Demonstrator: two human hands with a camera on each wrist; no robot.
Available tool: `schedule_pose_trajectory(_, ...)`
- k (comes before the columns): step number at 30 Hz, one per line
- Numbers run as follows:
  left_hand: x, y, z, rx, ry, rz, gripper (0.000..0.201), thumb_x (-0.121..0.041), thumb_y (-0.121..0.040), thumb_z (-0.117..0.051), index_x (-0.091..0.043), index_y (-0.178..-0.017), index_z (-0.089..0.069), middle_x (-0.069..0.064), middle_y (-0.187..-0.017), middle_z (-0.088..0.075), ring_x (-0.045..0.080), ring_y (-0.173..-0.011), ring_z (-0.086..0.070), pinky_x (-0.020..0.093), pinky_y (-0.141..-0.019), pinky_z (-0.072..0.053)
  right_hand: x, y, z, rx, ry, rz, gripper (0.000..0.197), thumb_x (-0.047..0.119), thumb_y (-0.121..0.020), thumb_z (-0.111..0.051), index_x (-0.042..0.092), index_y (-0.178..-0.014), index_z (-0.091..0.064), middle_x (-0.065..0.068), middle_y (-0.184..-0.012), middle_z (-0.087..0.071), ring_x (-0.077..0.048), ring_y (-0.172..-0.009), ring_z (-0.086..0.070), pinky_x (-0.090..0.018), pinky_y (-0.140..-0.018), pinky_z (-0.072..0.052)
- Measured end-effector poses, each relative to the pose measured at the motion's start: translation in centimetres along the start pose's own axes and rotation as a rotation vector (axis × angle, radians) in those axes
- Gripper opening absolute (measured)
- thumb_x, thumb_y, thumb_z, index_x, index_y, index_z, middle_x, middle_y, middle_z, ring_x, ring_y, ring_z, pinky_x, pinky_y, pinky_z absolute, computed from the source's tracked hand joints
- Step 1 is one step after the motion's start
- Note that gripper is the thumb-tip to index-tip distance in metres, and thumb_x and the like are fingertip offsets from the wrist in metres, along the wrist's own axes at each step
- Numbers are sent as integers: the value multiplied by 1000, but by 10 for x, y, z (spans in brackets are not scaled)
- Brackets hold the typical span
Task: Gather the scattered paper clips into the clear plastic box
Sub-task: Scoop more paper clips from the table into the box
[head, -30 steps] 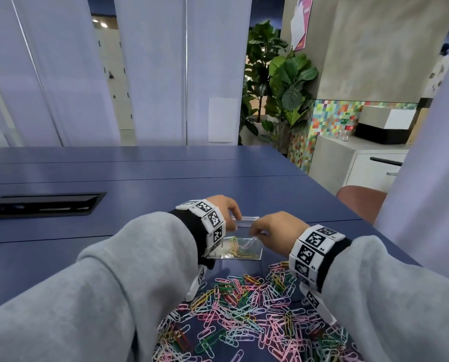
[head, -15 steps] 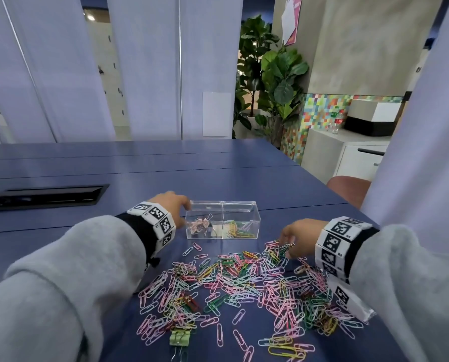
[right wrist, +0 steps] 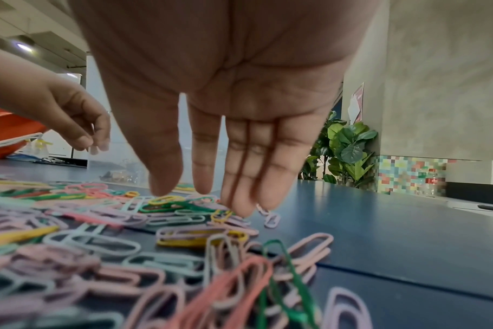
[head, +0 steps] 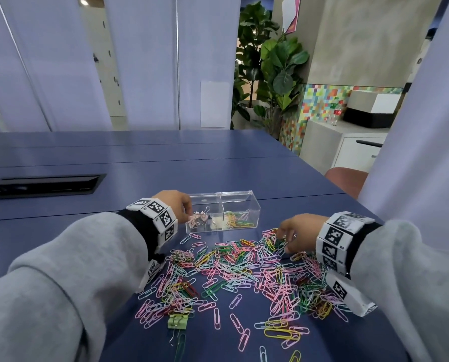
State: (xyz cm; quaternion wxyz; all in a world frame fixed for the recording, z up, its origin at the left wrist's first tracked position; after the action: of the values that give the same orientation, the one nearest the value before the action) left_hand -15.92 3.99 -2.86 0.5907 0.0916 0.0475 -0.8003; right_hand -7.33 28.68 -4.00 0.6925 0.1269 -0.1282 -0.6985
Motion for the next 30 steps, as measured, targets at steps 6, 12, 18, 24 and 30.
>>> schedule_pose_trajectory(6, 8, 14, 5, 16, 197, 19, 31, -31, -80, -70, -31, -107, -54, -5, -91, -60, 14, -87, -56, 25, -82, -43, -4, 1, 4, -36, -11, -3, 41, 31, -85, -63, 26, -124, -54, 3, -127, -59, -17, -114, -56, -27, -90, -43)
schedule_pose_trajectory(12, 3, 28, 7, 127, 9, -3, 20, -25, -78, -70, -25, -69, -53, -10, -71, -57, 10, -66, -53, 20, -58, -40, 1, -9, 1, -6, 16, -4, 63, 44, -80, -65, 33, -137, -38, -1, -141, -43, -23, -127, -46, -35, -103, -39)
schedule_pose_trajectory(18, -31, 30, -22, 333, -158, -101, 50, -33, -79, -71, -27, -126, -54, -3, -135, -53, 20, -122, -52, 33, -101, -42, 20, -12, -7, 56, 67, 67, 58, 41, -80, -67, 39, -133, -43, 1, -137, -47, -22, -124, -49, -33, -99, -40)
schedule_pose_trajectory(24, -46, 29, -38, 394, -215, -143, 39, -22, -78, -71, -22, -116, -60, 1, -122, -60, 18, -104, -57, 26, -84, -46, 27, -18, -11, 22, 85, 155, 34, 25, -78, -69, 27, -112, -61, -1, -111, -61, -22, -104, -58, -28, -82, -44)
schedule_pose_trajectory(30, -52, 34, -37, 354, -213, -235, 26, -13, -79, -66, -25, -66, -46, -5, -84, -54, 13, -83, -50, 15, -52, -35, 28, -13, -4, 2, 21, 181, 18, 25, -78, -71, 23, -95, -66, 7, -78, -53, -15, -80, -50, -24, -70, -38)
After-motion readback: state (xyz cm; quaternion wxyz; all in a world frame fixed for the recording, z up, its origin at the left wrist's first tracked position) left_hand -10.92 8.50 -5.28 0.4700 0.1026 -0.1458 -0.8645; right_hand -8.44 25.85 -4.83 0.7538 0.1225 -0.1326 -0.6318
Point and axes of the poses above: each hand's wrist, its own y-axis away from the middle knuckle, its own z-axis out of the back of the hand, x = y × z, the point moved 4 cm from there along -y, towards the middle knuckle
